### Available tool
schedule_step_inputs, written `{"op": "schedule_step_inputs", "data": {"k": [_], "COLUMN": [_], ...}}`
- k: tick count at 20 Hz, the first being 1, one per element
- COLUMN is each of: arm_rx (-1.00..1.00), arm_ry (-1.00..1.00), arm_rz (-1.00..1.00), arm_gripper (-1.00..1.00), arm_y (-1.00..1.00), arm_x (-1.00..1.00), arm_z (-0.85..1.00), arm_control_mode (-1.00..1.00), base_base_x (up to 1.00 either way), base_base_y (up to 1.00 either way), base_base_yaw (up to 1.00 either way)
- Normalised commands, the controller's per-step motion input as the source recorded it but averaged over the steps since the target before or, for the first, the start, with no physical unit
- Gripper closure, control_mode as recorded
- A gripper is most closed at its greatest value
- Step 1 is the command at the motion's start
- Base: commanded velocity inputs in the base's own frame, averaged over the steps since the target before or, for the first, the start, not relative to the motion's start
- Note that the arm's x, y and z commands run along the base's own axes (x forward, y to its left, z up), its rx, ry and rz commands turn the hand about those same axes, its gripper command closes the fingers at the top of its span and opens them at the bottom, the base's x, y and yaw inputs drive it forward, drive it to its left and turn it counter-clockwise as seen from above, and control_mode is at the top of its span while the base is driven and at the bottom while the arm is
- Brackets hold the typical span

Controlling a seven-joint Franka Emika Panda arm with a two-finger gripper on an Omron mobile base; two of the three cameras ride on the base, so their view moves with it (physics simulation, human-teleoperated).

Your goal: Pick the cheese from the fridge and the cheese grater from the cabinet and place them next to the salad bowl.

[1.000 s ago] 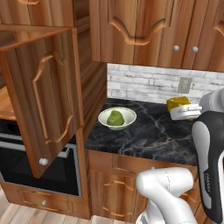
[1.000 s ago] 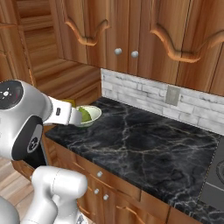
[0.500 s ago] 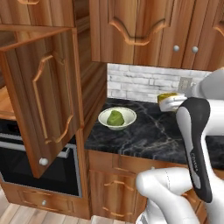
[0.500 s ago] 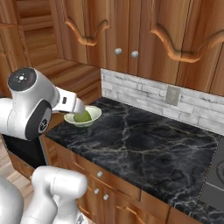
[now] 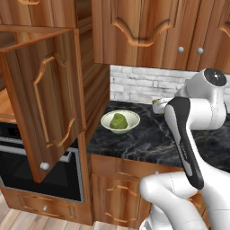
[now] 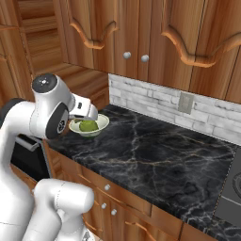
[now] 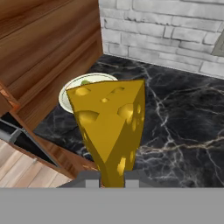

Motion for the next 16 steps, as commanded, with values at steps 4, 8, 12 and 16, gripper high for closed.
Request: {"op": "schedule_step_inputs", "data": {"k": [4, 8, 12, 16], "arm_rx": [-0.03, 0.0, 0.0, 0.0], "arm_ry": [0.0, 0.0, 0.0, 0.0], "arm_rz": [0.0, 0.0, 0.04, 0.06], "arm_gripper": [1.0, 1.0, 1.0, 1.0], "arm_y": [0.0, -0.11, -0.25, -0.38], "arm_x": [0.33, 0.53, 0.54, 0.57], "arm_z": [-0.67, -0.42, -0.3, -0.17], "arm_control_mode": [-1.0, -1.0, -1.0, -1.0], "base_base_x": [0.0, 0.0, 0.0, 0.0], "base_base_y": [0.0, 0.0, 0.0, 0.0], "base_base_yaw": [0.0, 0.0, 0.0, 0.0]}}
